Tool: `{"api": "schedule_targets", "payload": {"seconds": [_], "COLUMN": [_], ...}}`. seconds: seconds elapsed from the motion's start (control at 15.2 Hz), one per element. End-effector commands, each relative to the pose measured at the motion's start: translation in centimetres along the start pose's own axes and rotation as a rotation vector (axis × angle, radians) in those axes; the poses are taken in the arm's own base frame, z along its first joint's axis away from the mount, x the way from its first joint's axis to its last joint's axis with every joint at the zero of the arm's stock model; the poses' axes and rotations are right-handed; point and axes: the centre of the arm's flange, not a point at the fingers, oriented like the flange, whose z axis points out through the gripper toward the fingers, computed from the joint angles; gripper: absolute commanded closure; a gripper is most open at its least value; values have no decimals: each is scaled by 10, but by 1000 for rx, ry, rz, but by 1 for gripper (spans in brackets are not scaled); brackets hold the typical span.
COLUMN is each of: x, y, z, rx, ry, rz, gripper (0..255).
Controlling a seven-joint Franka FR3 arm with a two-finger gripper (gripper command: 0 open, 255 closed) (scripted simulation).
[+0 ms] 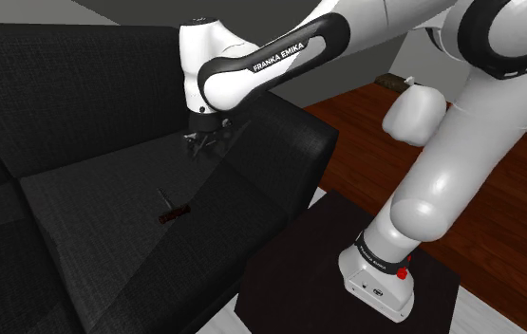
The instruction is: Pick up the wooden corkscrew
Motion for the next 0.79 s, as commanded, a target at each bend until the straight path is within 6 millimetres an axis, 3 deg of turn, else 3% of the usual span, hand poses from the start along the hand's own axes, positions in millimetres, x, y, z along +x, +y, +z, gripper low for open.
{"api": "schedule_targets", "payload": {"seconds": [0.0, 0.73], "x": [11, 87], "y": [-18, -110], "z": [14, 100], "rx": [2, 14], "ry": [-7, -47], "rz": [11, 67], "gripper": [0, 0]}}
